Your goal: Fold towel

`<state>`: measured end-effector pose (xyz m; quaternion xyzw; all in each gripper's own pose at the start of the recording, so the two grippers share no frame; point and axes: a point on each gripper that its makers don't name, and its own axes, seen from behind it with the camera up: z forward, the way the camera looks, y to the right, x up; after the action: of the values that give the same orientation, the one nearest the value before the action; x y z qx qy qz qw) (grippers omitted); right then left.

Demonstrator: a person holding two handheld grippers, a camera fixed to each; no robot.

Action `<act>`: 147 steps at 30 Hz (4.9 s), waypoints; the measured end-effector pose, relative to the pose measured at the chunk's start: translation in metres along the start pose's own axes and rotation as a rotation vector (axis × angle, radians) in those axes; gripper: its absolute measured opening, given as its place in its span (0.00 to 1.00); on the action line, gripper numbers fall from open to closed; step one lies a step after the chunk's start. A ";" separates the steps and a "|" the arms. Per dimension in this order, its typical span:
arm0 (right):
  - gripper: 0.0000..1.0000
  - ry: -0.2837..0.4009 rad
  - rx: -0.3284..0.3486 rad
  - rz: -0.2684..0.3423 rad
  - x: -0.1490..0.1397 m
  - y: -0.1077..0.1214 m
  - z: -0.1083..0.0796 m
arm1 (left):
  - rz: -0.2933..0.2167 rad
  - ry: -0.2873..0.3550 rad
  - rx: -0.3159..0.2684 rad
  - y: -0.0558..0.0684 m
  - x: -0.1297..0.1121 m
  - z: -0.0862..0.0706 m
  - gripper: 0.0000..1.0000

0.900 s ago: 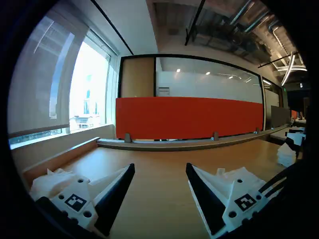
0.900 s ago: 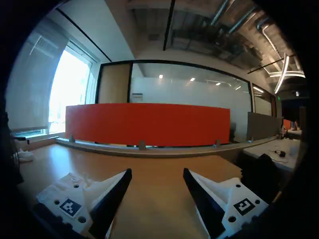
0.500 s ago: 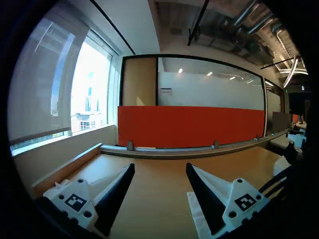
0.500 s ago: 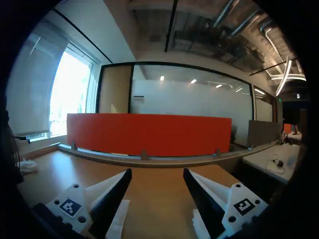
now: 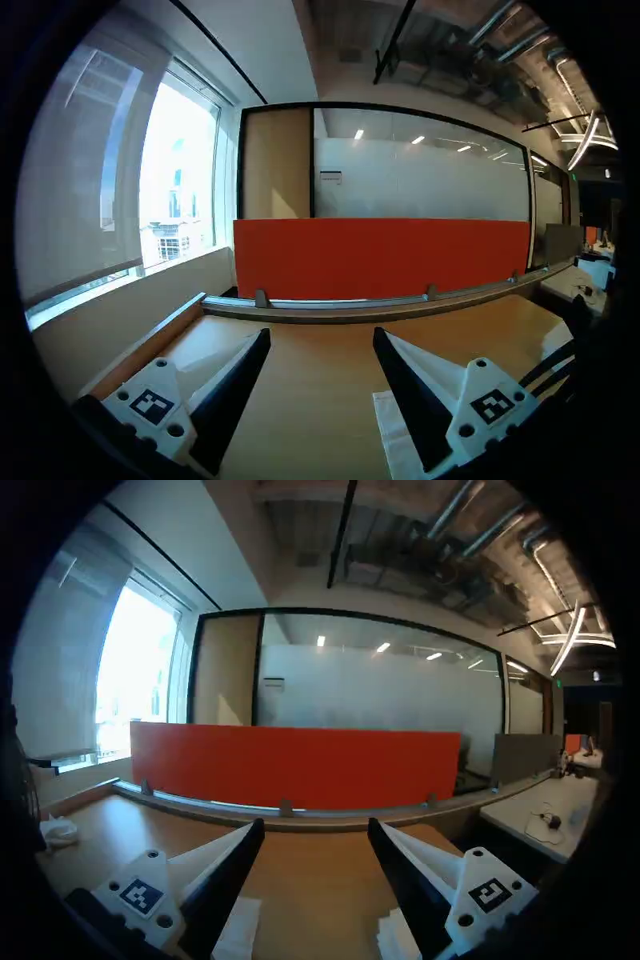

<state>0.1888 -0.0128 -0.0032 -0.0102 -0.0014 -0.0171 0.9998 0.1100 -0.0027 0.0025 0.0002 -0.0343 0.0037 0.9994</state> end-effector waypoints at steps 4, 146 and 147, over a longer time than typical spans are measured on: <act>1.00 -0.013 0.014 -0.008 0.002 -0.004 0.002 | 0.008 -0.014 -0.016 0.003 0.003 0.001 0.95; 0.71 -0.742 0.610 -0.273 -0.329 -0.102 -0.116 | 0.326 -0.745 -0.592 0.129 -0.325 -0.077 0.74; 0.69 -0.743 0.611 -0.271 -0.330 -0.102 -0.116 | 0.325 -0.748 -0.591 0.130 -0.325 -0.077 0.73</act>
<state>-0.1441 -0.1059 -0.1183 0.2779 -0.3636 -0.1407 0.8779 -0.2098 0.1248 -0.0965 -0.2870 -0.3891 0.1490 0.8626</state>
